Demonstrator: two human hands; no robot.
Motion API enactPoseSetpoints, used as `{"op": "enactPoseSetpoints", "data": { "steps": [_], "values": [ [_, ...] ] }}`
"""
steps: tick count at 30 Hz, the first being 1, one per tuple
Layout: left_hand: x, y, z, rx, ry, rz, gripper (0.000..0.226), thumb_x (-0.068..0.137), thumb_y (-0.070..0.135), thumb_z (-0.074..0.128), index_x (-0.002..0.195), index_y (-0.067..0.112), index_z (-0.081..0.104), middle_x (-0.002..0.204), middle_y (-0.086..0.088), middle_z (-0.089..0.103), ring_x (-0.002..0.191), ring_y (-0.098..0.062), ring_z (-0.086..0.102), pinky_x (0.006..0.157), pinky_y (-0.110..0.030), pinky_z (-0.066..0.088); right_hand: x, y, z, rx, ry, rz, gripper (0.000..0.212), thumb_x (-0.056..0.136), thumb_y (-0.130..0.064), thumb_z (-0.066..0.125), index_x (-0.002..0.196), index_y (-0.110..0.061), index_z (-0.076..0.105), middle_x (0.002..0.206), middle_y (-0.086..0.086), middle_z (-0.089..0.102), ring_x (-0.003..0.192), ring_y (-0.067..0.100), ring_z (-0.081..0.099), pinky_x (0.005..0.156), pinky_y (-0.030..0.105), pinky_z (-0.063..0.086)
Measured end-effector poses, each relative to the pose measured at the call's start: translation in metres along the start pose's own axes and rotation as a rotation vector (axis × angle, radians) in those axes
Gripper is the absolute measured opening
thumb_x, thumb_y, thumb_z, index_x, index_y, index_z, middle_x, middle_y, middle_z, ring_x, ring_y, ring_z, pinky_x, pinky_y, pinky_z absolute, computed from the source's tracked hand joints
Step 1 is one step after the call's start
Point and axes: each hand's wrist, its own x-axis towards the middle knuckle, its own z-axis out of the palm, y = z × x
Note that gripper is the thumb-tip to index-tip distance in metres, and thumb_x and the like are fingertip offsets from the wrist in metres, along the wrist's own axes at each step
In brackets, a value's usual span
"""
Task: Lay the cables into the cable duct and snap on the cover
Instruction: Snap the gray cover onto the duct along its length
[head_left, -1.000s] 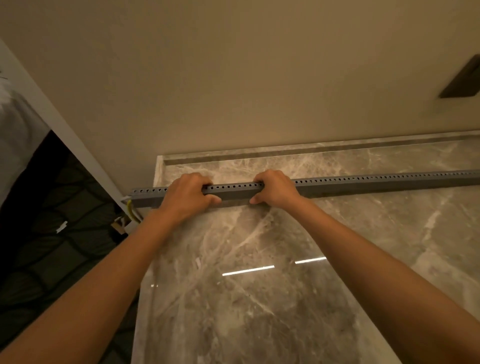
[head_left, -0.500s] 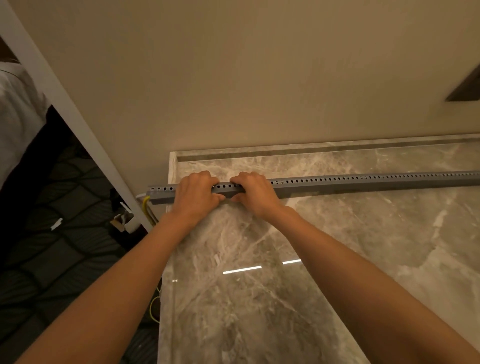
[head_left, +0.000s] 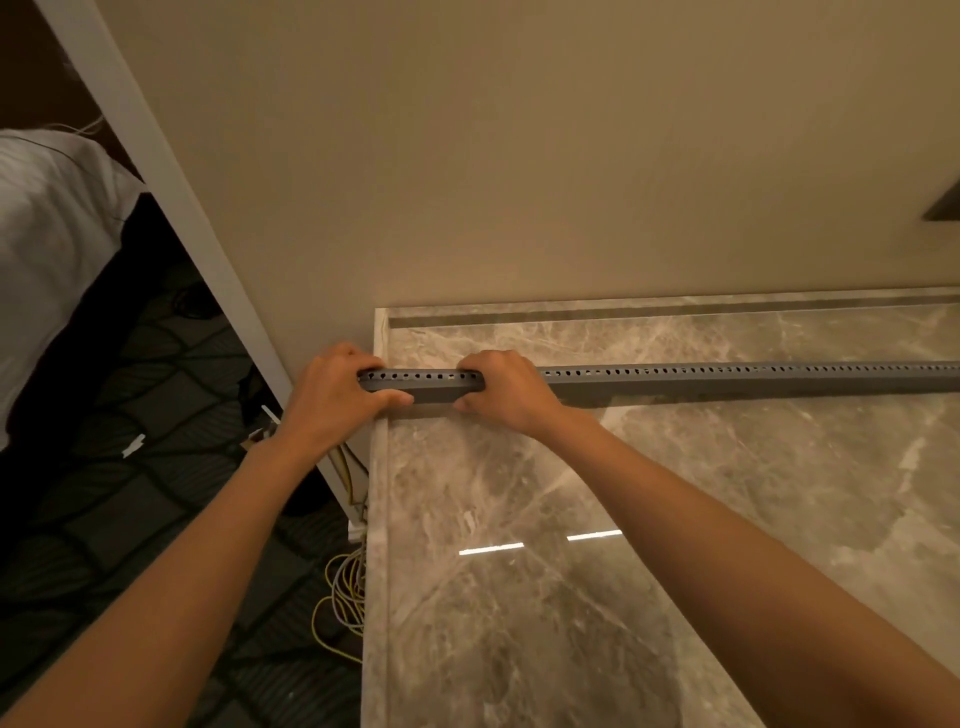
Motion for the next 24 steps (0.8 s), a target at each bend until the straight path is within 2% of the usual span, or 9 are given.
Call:
{"op": "enactPoseSetpoints", "data": {
  "steps": [4,7,10,13,15,16,19,21,24],
  "values": [
    [-0.002,-0.009,-0.003,-0.034,-0.009,0.001,0.036,0.071,0.025,0.076,0.103,0.011,0.069,0.095,-0.012,0.065,0.081,-0.017,0.050,0.069,-0.027,0.034,0.010,-0.022,0.012,0.029,-0.005,-0.046,0.024,0.078,-0.021,0.066,0.098,-0.008,0.064,0.097,0.014,0.068,0.091,0.030,0.058,0.073,0.033,0.035],
    [0.002,-0.008,-0.005,-0.042,-0.022,0.016,0.032,0.069,0.024,0.078,0.097,0.010,0.071,0.082,-0.007,0.061,0.076,-0.019,0.051,0.066,-0.027,0.033,0.013,-0.024,0.014,0.016,-0.014,-0.042,0.021,0.078,-0.021,0.067,0.095,-0.008,0.063,0.094,0.013,0.067,0.087,0.028,0.056,0.071,0.030,0.032],
    [0.004,-0.007,-0.006,-0.016,-0.010,0.033,0.031,0.068,0.024,0.078,0.094,0.009,0.073,0.080,-0.011,0.062,0.073,-0.019,0.049,0.064,-0.028,0.033,0.014,-0.024,0.014,-0.004,-0.017,-0.044,0.009,0.079,-0.019,0.067,0.081,-0.014,0.060,0.079,0.008,0.058,0.076,0.024,0.047,0.069,0.030,0.030],
    [0.005,-0.007,-0.006,0.001,0.004,0.043,0.029,0.069,0.023,0.078,0.093,0.007,0.073,0.082,-0.014,0.064,0.071,-0.021,0.049,0.063,-0.030,0.034,0.014,-0.025,0.013,-0.011,-0.021,-0.054,0.018,0.078,-0.018,0.068,0.072,-0.019,0.051,0.074,0.003,0.052,0.073,0.022,0.045,0.068,0.030,0.030],
    [0.005,-0.006,-0.006,0.013,0.004,0.045,0.030,0.069,0.024,0.078,0.094,0.008,0.073,0.081,-0.014,0.064,0.072,-0.020,0.050,0.063,-0.029,0.034,0.015,-0.024,0.013,-0.005,-0.010,-0.054,0.008,0.078,-0.018,0.068,0.079,-0.014,0.061,0.075,0.003,0.053,0.074,0.022,0.045,0.069,0.029,0.031],
    [0.006,-0.005,-0.007,0.024,-0.001,0.038,0.030,0.069,0.025,0.077,0.095,0.009,0.073,0.082,-0.013,0.065,0.072,-0.020,0.050,0.063,-0.029,0.034,0.017,-0.023,0.014,0.004,-0.003,-0.048,0.010,0.078,-0.017,0.068,0.084,-0.011,0.064,0.076,0.005,0.055,0.075,0.022,0.046,0.069,0.029,0.031],
    [0.009,0.000,-0.010,0.156,-0.051,0.027,0.031,0.072,0.029,0.076,0.095,0.010,0.072,0.083,-0.012,0.066,0.074,-0.021,0.051,0.063,-0.030,0.036,0.017,-0.022,0.014,0.004,0.009,-0.054,0.016,0.078,-0.015,0.067,0.091,-0.006,0.063,0.088,0.013,0.065,0.077,0.022,0.047,0.068,0.030,0.033],
    [0.009,0.008,-0.008,0.306,-0.062,0.088,0.034,0.074,0.028,0.074,0.099,0.005,0.070,0.092,-0.015,0.066,0.082,-0.026,0.054,0.068,-0.033,0.039,0.012,-0.019,0.013,-0.013,0.011,-0.084,0.019,0.079,-0.010,0.062,0.097,-0.005,0.061,0.097,0.017,0.065,0.083,0.026,0.051,0.070,0.032,0.034],
    [0.001,0.031,0.011,0.425,-0.011,0.227,0.029,0.081,0.014,0.064,0.107,0.002,0.061,0.110,-0.015,0.057,0.099,-0.029,0.051,0.082,-0.036,0.041,-0.003,0.001,0.007,-0.064,0.073,-0.056,0.037,0.079,-0.005,0.057,0.116,-0.006,0.050,0.115,0.015,0.058,0.104,0.032,0.050,0.092,0.036,0.034]
  ]
}}
